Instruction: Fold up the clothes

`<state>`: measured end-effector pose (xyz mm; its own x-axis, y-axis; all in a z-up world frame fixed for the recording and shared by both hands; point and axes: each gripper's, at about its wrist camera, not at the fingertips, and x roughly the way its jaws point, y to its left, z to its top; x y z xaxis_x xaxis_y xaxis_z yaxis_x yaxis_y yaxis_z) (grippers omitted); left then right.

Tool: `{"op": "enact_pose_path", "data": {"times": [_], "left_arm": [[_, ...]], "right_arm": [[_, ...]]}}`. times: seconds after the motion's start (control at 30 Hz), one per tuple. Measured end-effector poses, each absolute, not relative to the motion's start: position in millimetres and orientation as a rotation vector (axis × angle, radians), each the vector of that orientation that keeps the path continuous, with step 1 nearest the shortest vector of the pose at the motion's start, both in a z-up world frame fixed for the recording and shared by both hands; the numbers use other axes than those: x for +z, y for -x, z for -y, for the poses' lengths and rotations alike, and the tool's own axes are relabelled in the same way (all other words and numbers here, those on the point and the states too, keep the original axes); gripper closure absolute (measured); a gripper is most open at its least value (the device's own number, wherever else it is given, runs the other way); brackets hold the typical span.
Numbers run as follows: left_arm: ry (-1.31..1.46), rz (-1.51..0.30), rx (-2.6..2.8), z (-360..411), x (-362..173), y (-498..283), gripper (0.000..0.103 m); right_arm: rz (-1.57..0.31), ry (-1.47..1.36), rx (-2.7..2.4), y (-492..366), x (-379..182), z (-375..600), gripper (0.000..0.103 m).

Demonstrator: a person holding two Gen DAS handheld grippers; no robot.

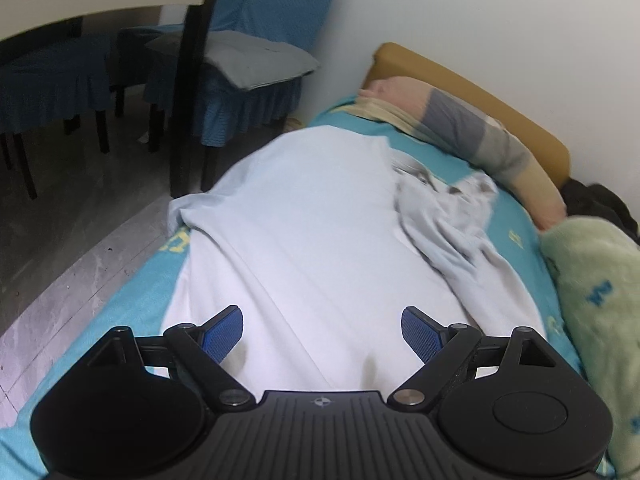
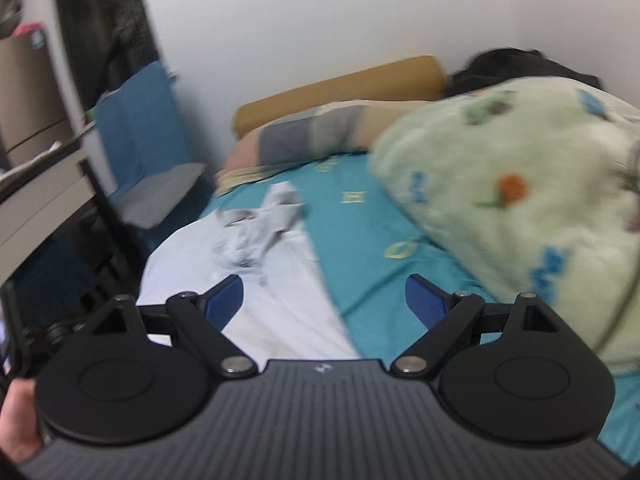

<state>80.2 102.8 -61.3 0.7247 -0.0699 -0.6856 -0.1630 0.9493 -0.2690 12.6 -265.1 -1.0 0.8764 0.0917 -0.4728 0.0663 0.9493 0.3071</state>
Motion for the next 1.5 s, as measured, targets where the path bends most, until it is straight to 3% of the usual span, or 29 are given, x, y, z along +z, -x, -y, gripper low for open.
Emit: {"op": "enact_pose_path", "data": {"times": [0.47,0.73,0.97,1.03,1.1,1.17,1.5], "left_arm": [[0.206,-0.967,-0.232,82,-62,-20,0.015],[0.365,-1.207,-0.404,196,-91,-6,0.027],[0.348,-1.337,-0.35,226,-124,-17,0.034],[0.342,-1.373,-0.333,234,-134,-21,0.046],[0.347,-1.399,-0.292,234,-139,-24,0.08],[0.38,-1.39,-0.309,218,-130,-19,0.1],[0.559,-1.296,-0.444,127,-66,9,0.102]], "right_arm": [[-0.311,-0.509,-0.053,28,1,346,0.014],[-0.193,-0.647,-0.175,49,-5,390,0.013],[-0.121,-0.672,-0.257,63,-9,413,0.013],[-0.111,-0.641,-0.271,64,-9,411,0.013],[-0.115,-0.632,-0.272,62,-11,410,0.013],[-0.119,-0.634,-0.265,61,-12,410,0.013],[-0.09,-0.641,-0.261,69,-9,408,0.013]]}}
